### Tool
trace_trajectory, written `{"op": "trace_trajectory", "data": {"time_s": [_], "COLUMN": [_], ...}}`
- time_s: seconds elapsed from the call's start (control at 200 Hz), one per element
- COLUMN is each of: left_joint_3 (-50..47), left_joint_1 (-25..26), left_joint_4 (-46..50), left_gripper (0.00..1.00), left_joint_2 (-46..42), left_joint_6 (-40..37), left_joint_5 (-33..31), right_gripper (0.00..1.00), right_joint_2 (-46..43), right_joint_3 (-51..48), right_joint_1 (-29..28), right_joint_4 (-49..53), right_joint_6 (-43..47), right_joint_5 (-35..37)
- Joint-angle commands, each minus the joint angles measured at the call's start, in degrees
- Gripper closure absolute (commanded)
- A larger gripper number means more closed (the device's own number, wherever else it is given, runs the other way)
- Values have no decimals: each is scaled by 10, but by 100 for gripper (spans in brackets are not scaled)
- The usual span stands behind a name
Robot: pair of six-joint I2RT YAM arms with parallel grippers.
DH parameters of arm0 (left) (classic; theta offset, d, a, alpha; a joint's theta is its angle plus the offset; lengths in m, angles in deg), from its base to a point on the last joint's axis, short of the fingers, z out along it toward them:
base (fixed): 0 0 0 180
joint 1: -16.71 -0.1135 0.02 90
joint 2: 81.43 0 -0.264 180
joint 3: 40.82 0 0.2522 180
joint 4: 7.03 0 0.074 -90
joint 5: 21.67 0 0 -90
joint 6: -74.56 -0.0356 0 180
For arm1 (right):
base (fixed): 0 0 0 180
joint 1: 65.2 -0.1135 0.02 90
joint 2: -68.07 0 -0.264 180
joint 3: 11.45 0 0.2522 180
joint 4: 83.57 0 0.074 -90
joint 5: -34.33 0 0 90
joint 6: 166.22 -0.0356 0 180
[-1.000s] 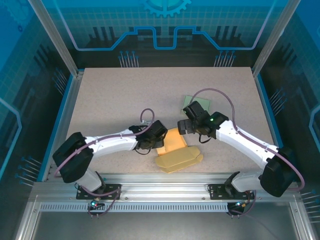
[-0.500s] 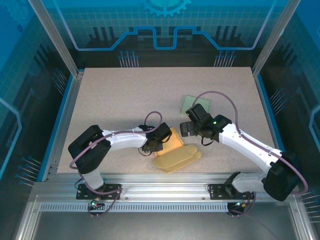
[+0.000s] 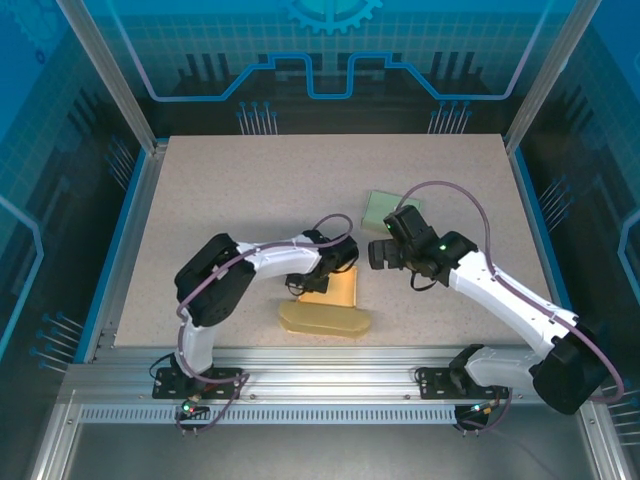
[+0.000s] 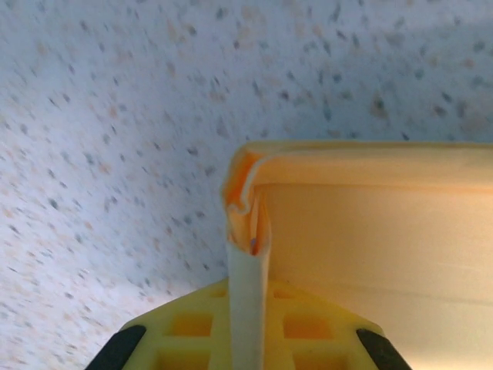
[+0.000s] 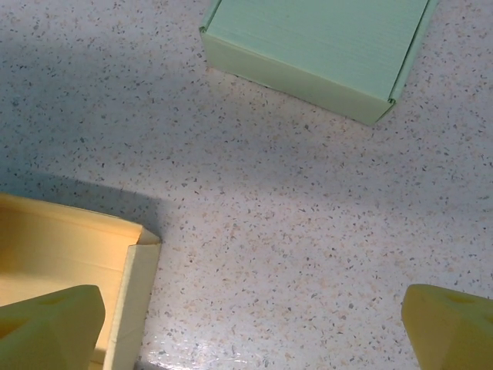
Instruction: Fold the paper box
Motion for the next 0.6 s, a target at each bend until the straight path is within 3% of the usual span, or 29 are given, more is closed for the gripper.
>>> {"op": "trace_trajectory", "data": {"time_s": [0.0,0.395,0.485,0.595], "left_joint_3": [19,38,23,14], "left_joint_1": [-10,-34,-43,-44], "left_joint_4": [59,-66,-138,-220], "left_gripper": [97,96,96,94], "left_joint_2": [58,75,68,52], "left_joint_6": [-89,-278,-334,-434], "left_joint_5": [-60,-166,-159,-108], "right_gripper": [0,0,0,0], "right_joint_2": [-8,-36,-38,-38], "right_joint_3": [-8,-4,-4,-6], "right_joint_1": [14,46,48,49], "right_joint_4": [1,3,4,5], "right_joint_6": [8,11,10,6], "right_joint_5": [-3,-34,-39,-46]}}
